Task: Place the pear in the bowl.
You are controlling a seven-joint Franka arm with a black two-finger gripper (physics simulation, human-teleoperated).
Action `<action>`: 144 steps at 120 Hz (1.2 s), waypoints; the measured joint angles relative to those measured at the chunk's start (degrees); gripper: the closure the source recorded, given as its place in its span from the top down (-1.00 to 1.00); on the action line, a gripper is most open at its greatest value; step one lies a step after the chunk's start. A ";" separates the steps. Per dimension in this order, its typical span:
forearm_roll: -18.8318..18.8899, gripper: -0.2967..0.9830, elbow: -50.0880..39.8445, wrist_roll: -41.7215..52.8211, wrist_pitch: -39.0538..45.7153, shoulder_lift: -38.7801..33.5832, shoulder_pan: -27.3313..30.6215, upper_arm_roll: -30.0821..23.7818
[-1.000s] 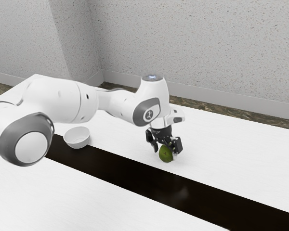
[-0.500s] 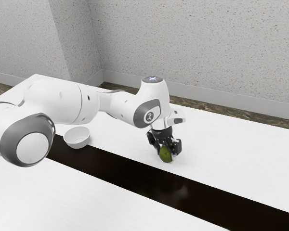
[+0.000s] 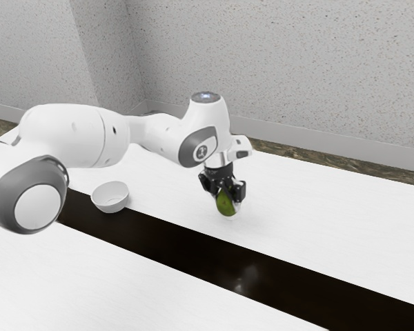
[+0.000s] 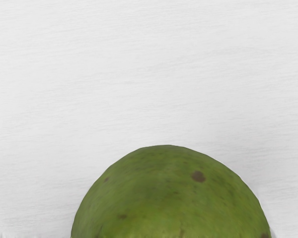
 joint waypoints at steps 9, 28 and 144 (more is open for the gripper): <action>0.26 -0.44 -1.37 -0.63 -0.01 -2.50 0.11 2.42; 0.45 -0.42 -10.07 -1.83 -0.17 -11.08 2.81 5.43; -1.27 -0.28 -18.20 -2.76 -1.54 -16.38 22.48 6.80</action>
